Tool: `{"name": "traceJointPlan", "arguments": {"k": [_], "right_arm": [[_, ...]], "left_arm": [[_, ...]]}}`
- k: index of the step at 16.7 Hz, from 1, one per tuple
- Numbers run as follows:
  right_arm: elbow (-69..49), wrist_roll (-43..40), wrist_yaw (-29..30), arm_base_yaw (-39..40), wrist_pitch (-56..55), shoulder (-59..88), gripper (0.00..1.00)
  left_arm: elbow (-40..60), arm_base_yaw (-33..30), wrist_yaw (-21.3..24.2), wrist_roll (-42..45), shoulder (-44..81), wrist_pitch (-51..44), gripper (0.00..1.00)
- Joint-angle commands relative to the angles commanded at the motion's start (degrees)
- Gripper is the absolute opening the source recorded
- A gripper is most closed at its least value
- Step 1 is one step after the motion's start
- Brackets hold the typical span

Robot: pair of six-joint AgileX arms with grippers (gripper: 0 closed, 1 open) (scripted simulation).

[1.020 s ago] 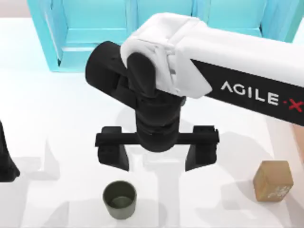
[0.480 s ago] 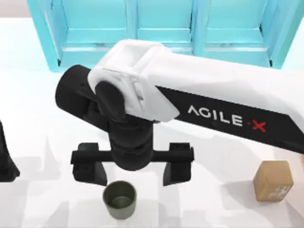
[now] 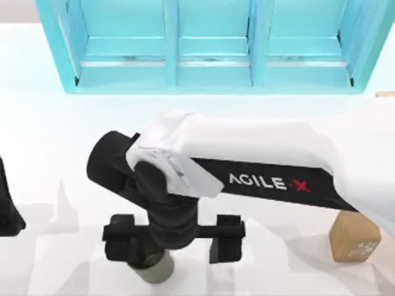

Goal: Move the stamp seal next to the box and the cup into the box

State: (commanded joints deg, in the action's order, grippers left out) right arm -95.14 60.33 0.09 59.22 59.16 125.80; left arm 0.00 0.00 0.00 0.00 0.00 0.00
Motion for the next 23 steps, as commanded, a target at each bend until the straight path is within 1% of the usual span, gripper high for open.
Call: {"name": "traceJointPlan", "arguments": {"k": [4,17,18,23], "right_arm": [[0.4,0.0,0.0,0.0,-0.4,0.1,1.00],[0.4,0.0,0.0,0.0,-0.4,0.1,0.02],[0.4,0.0,0.0,0.0,-0.4,0.1,0.00],[0.4,0.0,0.0,0.0,-0.4,0.1,0.00]], "left_arm": [[0.0,0.0,0.0,0.0,0.0,0.0,1.00],[0.0,0.0,0.0,0.0,0.0,0.0,1.00],[0.0,0.0,0.0,0.0,0.0,0.0,1.00],[0.0,0.0,0.0,0.0,0.0,0.0,1.00]]}}
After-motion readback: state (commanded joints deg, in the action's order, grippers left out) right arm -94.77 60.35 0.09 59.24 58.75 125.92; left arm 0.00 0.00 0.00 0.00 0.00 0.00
